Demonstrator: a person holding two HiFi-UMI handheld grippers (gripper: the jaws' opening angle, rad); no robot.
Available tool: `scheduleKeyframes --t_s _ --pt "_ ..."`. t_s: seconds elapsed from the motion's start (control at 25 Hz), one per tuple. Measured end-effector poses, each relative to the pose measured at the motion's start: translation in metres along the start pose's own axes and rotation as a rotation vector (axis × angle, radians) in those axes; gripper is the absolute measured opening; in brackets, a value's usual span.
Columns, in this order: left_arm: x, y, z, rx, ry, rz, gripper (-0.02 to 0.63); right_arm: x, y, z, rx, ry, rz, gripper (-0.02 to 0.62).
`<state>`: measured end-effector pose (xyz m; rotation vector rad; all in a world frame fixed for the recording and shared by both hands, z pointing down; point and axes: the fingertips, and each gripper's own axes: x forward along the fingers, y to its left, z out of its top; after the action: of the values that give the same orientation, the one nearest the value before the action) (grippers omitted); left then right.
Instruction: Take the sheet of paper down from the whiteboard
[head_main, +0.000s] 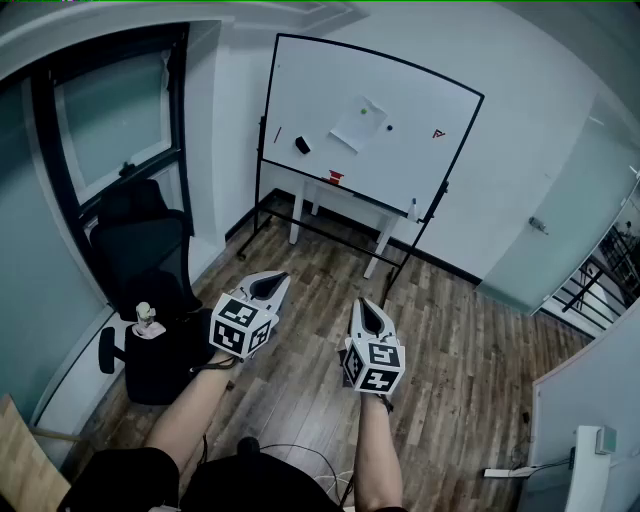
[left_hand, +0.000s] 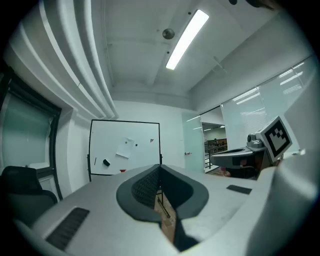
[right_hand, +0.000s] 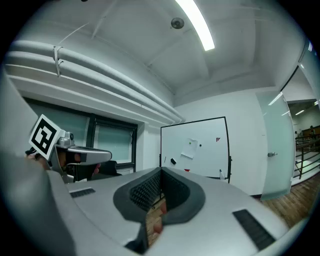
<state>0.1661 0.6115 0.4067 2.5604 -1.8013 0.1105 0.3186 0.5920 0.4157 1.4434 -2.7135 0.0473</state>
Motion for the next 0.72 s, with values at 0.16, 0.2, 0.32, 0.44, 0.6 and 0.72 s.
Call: scheduleKeyframes --t_s 0.16,0.2,0.32,0.44,0.6,0.72 --pt "0.007 0.03 -0.004 -0.003 -0.001 0.006 0.021 0.032 0.013 0.0 -0.003 0.004 0.011 0.025" --pt "0.007 0.039 -0.005 -0.001 -0.008 0.015 0.021 0.04 0.017 0.0 -0.005 0.006 0.017 0.025" --pt "0.009 0.065 -0.009 0.018 -0.01 0.032 0.021 0.064 0.03 -0.004 -0.021 0.014 0.033 0.025" --pt "0.012 0.081 -0.02 0.027 0.002 0.029 0.021 0.084 0.038 -0.01 -0.018 0.016 0.032 0.025" --pt "0.024 0.096 -0.031 -0.003 0.004 0.01 0.021 0.106 0.044 -0.016 -0.022 0.028 0.011 0.025" --pt "0.033 0.104 -0.038 -0.034 -0.001 -0.014 0.021 0.118 0.046 -0.022 -0.025 0.043 -0.002 0.025"
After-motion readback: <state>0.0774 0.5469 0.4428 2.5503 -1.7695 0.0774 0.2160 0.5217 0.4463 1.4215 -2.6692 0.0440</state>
